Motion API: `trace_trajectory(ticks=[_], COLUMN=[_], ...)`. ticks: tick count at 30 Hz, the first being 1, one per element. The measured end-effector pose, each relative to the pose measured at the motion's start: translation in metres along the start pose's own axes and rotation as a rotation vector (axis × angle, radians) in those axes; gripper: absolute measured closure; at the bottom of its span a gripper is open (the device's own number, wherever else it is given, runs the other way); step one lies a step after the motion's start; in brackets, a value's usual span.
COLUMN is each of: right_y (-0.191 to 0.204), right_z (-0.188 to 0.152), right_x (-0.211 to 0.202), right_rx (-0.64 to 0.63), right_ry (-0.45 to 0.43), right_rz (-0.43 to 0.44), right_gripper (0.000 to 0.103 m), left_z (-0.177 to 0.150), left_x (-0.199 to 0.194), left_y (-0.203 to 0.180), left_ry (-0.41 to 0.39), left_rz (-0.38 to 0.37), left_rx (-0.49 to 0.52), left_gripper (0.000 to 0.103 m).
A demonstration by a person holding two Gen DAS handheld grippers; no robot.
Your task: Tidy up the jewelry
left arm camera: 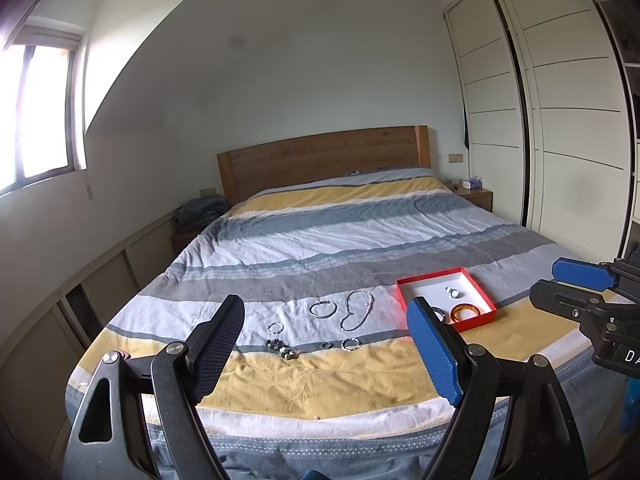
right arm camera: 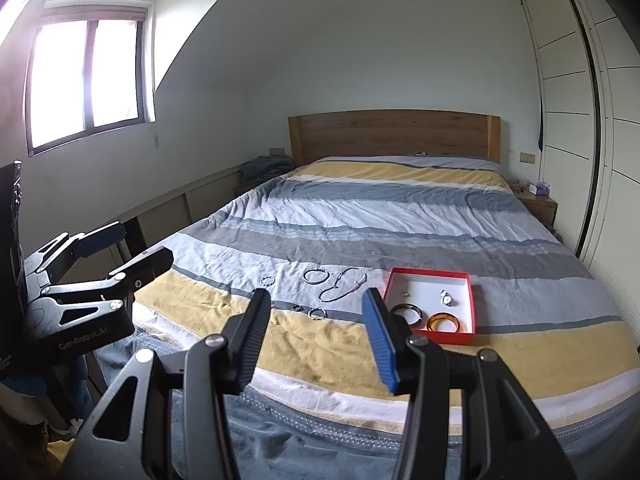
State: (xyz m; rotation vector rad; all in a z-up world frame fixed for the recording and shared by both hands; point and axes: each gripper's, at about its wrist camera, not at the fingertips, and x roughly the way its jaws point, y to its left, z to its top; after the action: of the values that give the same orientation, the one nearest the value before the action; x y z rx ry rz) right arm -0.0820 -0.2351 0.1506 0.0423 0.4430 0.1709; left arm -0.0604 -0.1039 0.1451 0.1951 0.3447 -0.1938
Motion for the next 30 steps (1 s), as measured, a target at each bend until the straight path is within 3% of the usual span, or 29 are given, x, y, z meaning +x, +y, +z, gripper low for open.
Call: trace_trajectory(ticks=[18,26,30], right_y=[-0.003,-0.01,-0.014], right_z=[-0.006,-0.015,-0.022], right_x=[0.021,0.058,0.087], right_rx=[0.025,0.048,0.059], right_ry=[0.053,0.132,0.189], right_rz=[0.015,0.022,0.031], right_gripper=[0.057,0.057,0.057], left_z=[-0.014,-0.046,-0.067], left_x=[0.023,0.058,0.081], left_y=[0.005,0.046,0.074], left_ry=[0.081,0.187,0.256], left_rz=[0.007,0.028,0.076], left_rx=[0.005,-0.087,-0.126], left_gripper=[0.013,0.011,0.011])
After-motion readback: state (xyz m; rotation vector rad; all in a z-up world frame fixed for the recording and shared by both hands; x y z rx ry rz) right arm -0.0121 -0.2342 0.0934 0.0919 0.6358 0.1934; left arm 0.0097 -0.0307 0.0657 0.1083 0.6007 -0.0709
